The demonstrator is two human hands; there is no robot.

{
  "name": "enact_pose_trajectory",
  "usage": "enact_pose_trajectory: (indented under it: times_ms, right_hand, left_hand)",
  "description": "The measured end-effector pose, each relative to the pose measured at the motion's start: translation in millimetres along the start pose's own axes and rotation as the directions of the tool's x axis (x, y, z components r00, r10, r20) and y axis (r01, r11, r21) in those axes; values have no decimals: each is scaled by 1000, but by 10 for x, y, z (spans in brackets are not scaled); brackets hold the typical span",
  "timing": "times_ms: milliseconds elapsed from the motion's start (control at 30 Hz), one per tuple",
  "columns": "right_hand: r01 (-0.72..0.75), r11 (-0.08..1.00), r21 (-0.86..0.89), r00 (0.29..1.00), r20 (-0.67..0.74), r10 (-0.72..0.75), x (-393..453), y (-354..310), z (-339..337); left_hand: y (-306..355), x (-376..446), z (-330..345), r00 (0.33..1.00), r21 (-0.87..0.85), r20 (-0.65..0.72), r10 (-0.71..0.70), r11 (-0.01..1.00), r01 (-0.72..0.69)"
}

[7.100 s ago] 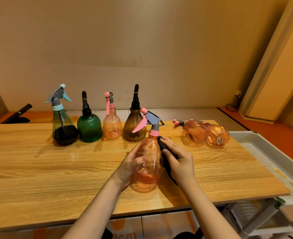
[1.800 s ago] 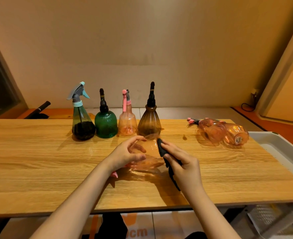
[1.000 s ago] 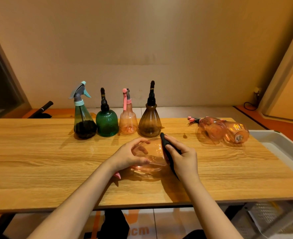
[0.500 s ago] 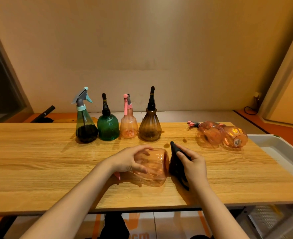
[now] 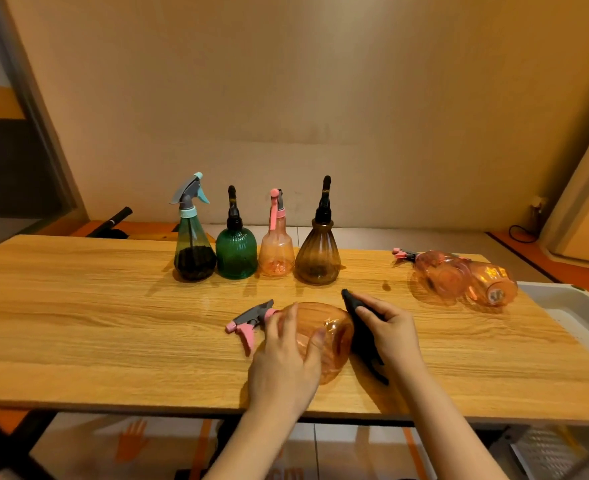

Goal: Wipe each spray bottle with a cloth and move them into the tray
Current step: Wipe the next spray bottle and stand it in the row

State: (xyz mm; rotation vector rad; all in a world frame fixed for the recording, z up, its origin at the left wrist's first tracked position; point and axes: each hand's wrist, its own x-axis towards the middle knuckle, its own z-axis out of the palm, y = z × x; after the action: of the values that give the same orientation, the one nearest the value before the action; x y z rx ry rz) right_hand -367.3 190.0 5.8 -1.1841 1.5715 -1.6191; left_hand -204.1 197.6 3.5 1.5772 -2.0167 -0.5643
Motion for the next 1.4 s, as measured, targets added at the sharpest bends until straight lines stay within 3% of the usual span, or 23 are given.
enact_pose_trajectory:
  times_ms: [167,433,500,633,767,1033,1100,1200,1267,1400]
  right_hand:
    - [29,1000,-11,995,101,-28,-103,-30,28]
    - [48,996,77,995,80,-54,-169,5,65]
    - [59,995,86,996,67,-65,-172,29,59]
    - [101,991,85,993,60,-107,-211,86,81]
    - [152,987,59,985,79,-156,-235,134,123]
    - [275,960,-58,961,47,-273,-141,95,142]
    - [389,913,-126,921,23,-389,-65,24,153]
    - [611,754,-240,782,40,-622,72,-160,181]
    - [713,616,-335,686,150,-712,152,-279,230]
    - [800,388,-457,571,385,-725,274,-263,259]
  left_hand:
    - [-11,168,88,998,-208,-10,-63,976,59]
    - [-122,77,124,993,-458,-113,27,885,-76]
    - [-167,116,141,996,-553,-75,41,830,-76]
    - [-230,228,153,995,-808,93,38,586,53]
    - [-267,390,152,991,-859,114,66,507,66]
    - [-350,495,178,977,-865,136,161,501,38]
    - [-341,479,198,971,-850,132,201,526,7]
    - [-340,469,208,959,-824,140,247,565,-25]
    - [-363,474,207,955,-823,144,259,568,-29]
    - [-380,481,210,955,-833,136,264,553,-34]
